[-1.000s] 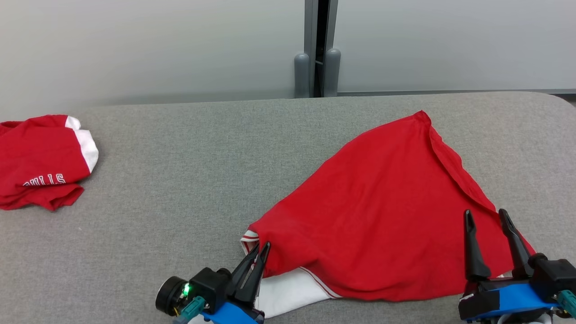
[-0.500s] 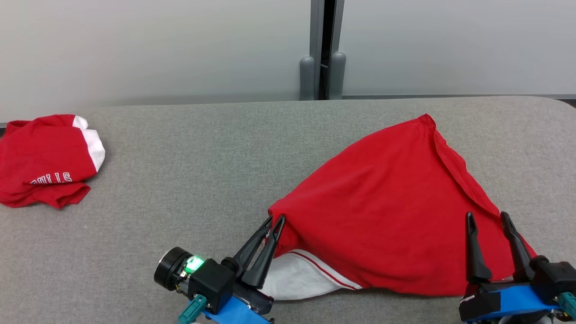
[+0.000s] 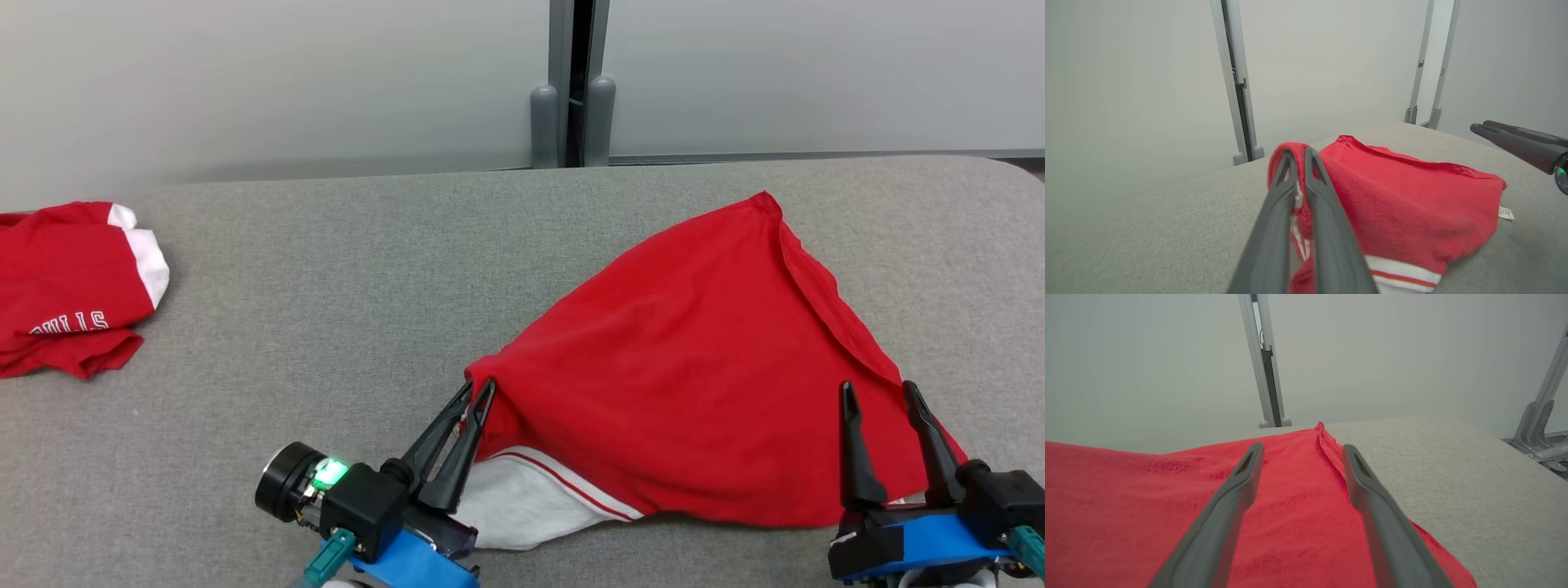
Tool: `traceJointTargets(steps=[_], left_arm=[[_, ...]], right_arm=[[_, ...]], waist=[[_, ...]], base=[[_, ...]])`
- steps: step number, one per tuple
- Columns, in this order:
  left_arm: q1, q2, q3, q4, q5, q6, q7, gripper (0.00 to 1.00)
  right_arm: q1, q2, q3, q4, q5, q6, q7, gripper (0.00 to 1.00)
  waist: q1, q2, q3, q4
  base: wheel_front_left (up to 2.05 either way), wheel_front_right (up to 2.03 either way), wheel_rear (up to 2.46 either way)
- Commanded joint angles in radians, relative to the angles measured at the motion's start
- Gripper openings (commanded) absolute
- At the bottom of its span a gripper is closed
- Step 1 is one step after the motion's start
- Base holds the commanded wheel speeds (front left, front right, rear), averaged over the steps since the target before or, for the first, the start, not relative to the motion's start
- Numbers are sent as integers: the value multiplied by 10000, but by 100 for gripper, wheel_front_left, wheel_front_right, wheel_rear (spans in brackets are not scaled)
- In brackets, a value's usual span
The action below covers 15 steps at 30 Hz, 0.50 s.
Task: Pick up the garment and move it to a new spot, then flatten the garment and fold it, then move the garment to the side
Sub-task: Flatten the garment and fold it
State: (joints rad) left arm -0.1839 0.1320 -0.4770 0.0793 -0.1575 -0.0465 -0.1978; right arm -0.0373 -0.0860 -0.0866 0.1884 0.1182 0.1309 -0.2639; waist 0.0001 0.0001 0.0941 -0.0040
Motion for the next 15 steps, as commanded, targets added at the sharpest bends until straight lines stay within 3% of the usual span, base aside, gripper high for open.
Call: traceJointTargets(steps=[1, 15], left_arm=[[-178, 56, 89, 7, -39, 23, -49, 0], [-1870, 328, 618, 1029, 167, 217, -379, 0]], right_arm=[[-123, -49, 34, 15, 45, -3, -7, 100], [-827, -197, 189, 52, 193, -3, -7, 100]], waist=[[-1, -1, 83, -71], [-1, -1, 1208, -1195]], base=[[0, 0, 0], [0, 0, 0]])
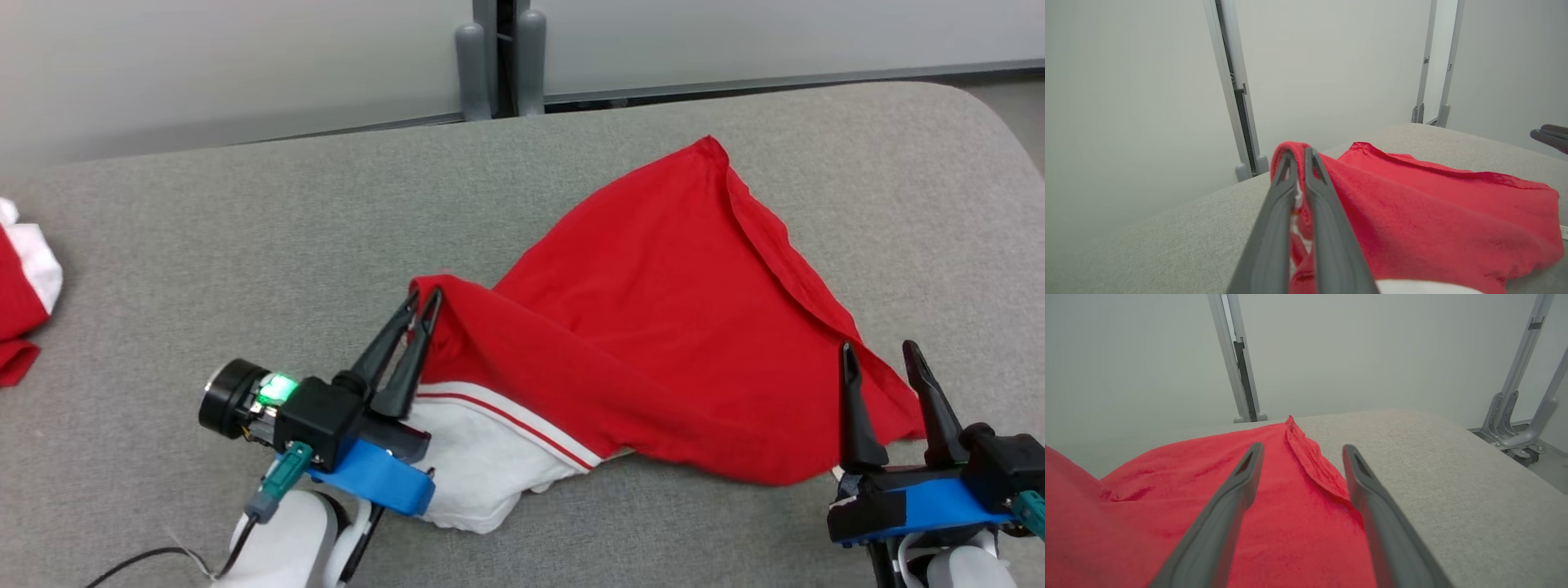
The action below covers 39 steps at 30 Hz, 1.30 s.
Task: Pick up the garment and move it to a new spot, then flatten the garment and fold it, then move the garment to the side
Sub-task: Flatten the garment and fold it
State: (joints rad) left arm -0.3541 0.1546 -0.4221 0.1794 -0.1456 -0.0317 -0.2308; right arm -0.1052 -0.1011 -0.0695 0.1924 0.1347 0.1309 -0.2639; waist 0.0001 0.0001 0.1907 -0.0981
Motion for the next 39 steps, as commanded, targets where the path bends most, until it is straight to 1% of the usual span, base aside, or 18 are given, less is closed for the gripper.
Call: traceJointTargets(steps=[1, 3, 6, 14, 19, 20, 21, 22, 30, 35, 36, 37, 39], left_arm=[[-312, 105, 126, 117, 30, 68, -90, 0], [-943, 299, 362, 712, 0, 0, -187, 0], [-1309, 465, 451, 1161, 113, 14, -245, 0], [-2066, 652, 695, 2409, 15, -82, -336, 0], [-2378, 606, 861, 3187, -78, -111, -346, 0], [-2378, 593, 892, 3273, -71, -113, -350, 15], [-2373, 557, 938, 3312, -97, -98, -351, 55], [-2329, 516, 977, 3350, -104, -65, -351, 100], [-1362, 48, 1360, 2901, -195, 43, -353, 100], [-328, -224, 1723, 2150, -118, 165, -352, 100], [-328, -224, 1723, 2150, -118, 165, -352, 100], [43, -323, 1897, 1654, -67, 206, -354, 100], [513, -381, 2102, 1275, -20, 222, -348, 100]], right_arm=[[-196, -48, 11, 15, 46, -3, -7, 100], [-434, -48, 44, 11, 108, -3, -7, 100], [-537, -15, 54, 14, 129, -3, -7, 100], [-782, 45, 68, 22, 168, -3, -7, 100], [-921, 39, 71, 67, 183, -3, -7, 100], [-930, 40, 64, 75, 180, -3, -7, 100], [-945, 43, 58, 84, 177, -3, -7, 100], [-957, 45, 49, 91, 172, -3, -7, 100], [-761, 79, -26, 115, 54, -3, -7, 100], [-569, 65, -75, 111, 25, -3, -7, 100], [-569, 65, -75, 111, 25, -3, -7, 100], [-461, 79, -109, 75, 0, -3, -7, 100], [-373, 88, -88, 73, -10, -3, -7, 100]], waist=[[-1, -1, 325, -346], [-1, -1, 704, -755], [-1, -1, 860, -961], [-1, -1, 1230, -1248], [-1, -1, 1370, -1304], [-1, -1, 1386, -1303], [-1, -1, 1395, -1294], [-1, -1, 1392, -1278], [-1, -1, 982, -884], [-1, -1, 565, -478], [-1, -1, 565, -478], [-1, -1, 391, -279], [-1, -1, 230, -97]], base=[[0, 0, 0], [0, 0, 0], [0, 0, 0], [0, 0, 0], [0, 0, 0], [0, 0, 0], [0, 0, 0], [0, 0, 0], [0, 0, 0], [0, 0, 0], [0, 0, 0], [0, 0, 0], [0, 0, 0]])
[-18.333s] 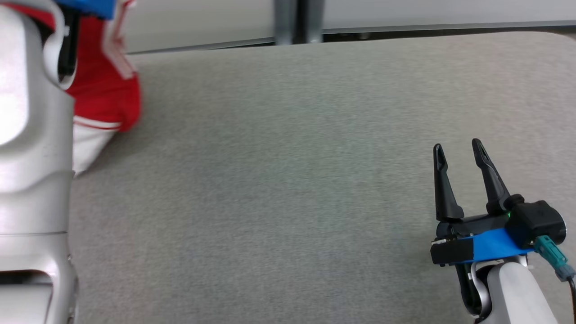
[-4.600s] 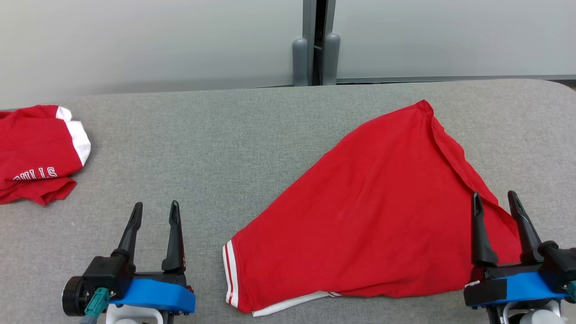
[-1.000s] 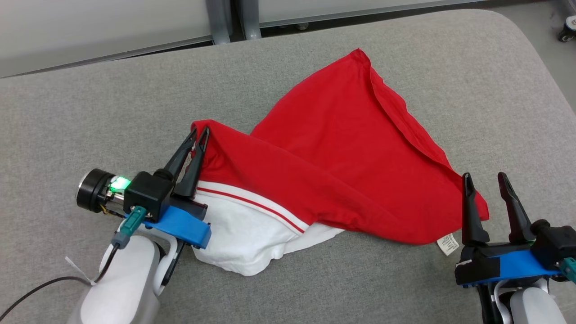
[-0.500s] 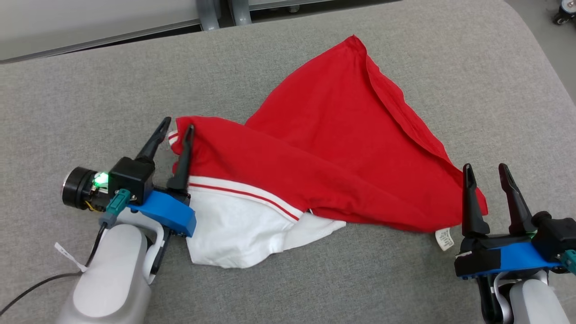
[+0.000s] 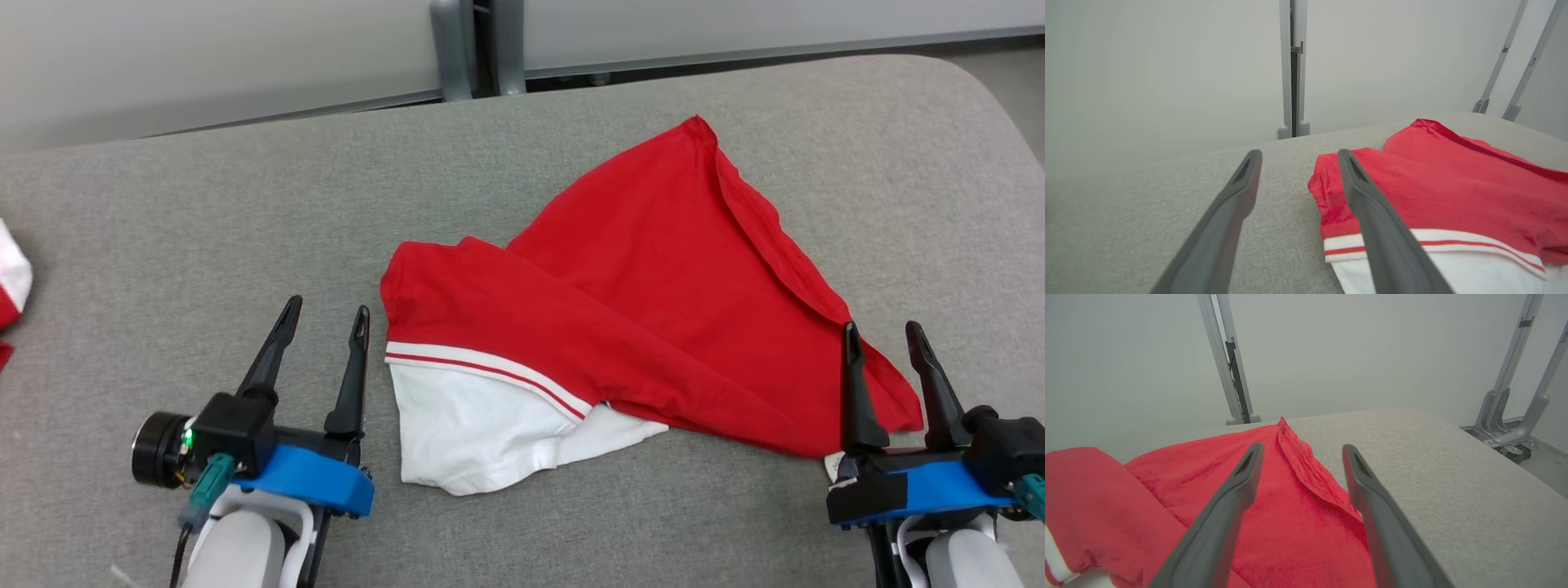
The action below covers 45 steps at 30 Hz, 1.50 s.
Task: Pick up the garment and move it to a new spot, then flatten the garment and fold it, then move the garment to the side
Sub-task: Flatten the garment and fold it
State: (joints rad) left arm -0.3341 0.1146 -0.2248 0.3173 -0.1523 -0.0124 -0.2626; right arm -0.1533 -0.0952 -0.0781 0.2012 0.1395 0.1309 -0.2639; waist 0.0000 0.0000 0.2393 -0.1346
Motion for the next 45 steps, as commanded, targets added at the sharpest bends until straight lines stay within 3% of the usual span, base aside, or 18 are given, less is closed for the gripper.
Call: traceJointTargets(steps=[1, 13, 22, 30, 37, 45], left_arm=[[488, -36, 246, -329, 52, 68, -30, 100], [2407, -436, 1520, -2106, 433, 215, -30, 100], [2562, -599, 1376, -2263, 514, -219, -30, 100], [2263, -628, 199, -1090, 148, -661, -31, 100], [1957, -621, -898, 359, -119, -793, -31, 100], [1545, -621, -1403, 1933, -218, -804, -31, 100]], right_arm=[[155, 32, 4, -8, -58, -3, -7, 100], [579, 132, -10, 37, -125, -3, -7, 100], [650, 165, -23, 78, -144, -3, -7, 100], [617, 191, 135, 151, -120, -3, -7, 100], [572, 177, 119, 194, -80, -3, -7, 100], [426, 150, 77, 243, -13, -3, -7, 100]], waist=[[0, 0, -338, 355], [0, 0, -1002, 903], [0, 0, -1082, 1008], [0, 0, -1082, 804], [0, 0, -933, 572], [0, 0, -690, 378]], base=[[0, 0, 0], [0, 0, 0], [0, 0, 0], [0, 0, 0], [0, 0, 0], [0, 0, 0]])
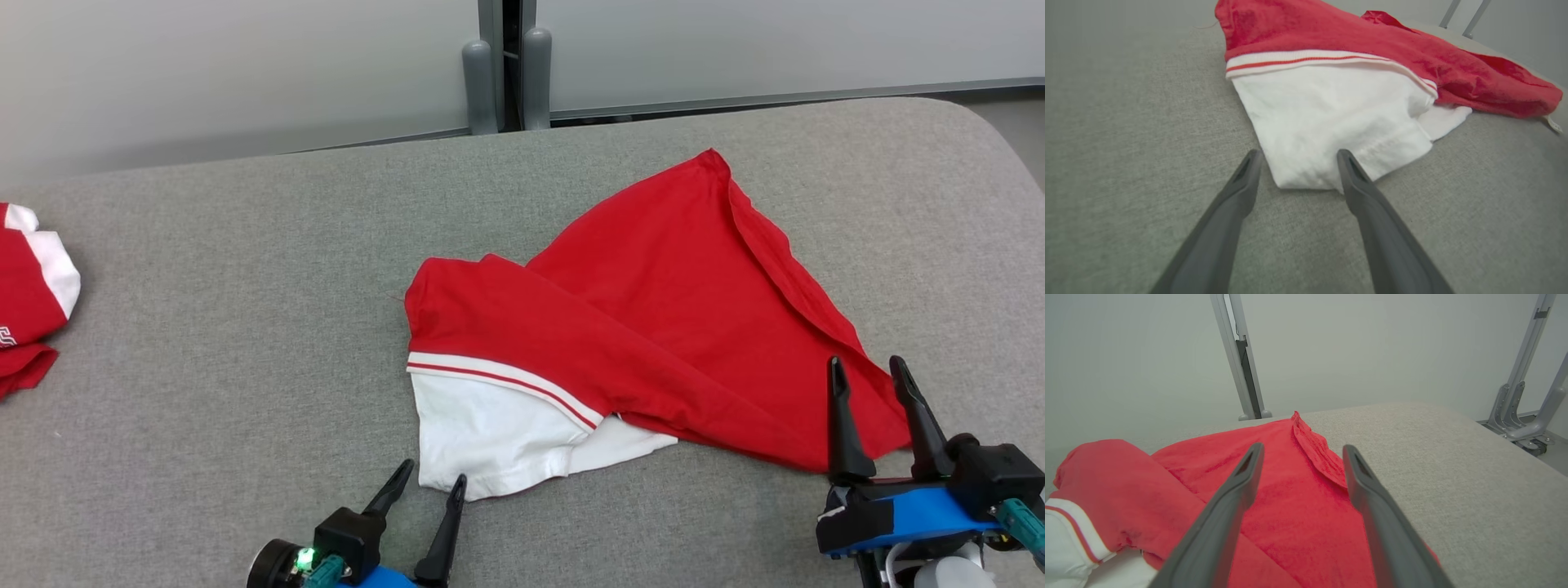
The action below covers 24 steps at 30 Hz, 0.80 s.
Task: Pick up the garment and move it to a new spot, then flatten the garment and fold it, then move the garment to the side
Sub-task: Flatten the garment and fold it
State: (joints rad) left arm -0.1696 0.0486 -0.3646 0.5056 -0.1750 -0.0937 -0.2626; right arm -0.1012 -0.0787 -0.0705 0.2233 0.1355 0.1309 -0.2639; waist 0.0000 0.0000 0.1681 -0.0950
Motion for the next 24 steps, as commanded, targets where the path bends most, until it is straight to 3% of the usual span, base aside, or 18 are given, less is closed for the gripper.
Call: traceJointTargets(steps=[1, 8, 9, 11, 24], left_arm=[[-136, 37, -28, 224, 7, 33, -31, 100], [-446, 36, -305, 932, -250, 3, -29, 100], [-490, 38, -381, 971, -309, -14, -28, 93], [-567, 38, -499, 1056, -394, -29, -11, 0], [-284, 94, 71, -56, -435, 296, -16, 0]], right_arm=[[-99, -15, 2, 32, 33, -3, -7, 100], [-179, -42, -8, 13, 38, -3, -7, 100], [-194, -48, -13, 13, 45, -3, -7, 100], [-197, -58, -32, 12, 49, -3, -7, 100], [129, 16, -269, 23, -44, -3, -7, 100]], waist=[[0, 0, 43, -34], [0, 0, 170, -128], [0, 0, 185, -131], [0, 0, 206, -129], [0, 0, -33, 593]], base=[[0, 0, 0], [0, 0, 0], [0, 0, 0], [0, 0, 0], [0, 0, 0]])
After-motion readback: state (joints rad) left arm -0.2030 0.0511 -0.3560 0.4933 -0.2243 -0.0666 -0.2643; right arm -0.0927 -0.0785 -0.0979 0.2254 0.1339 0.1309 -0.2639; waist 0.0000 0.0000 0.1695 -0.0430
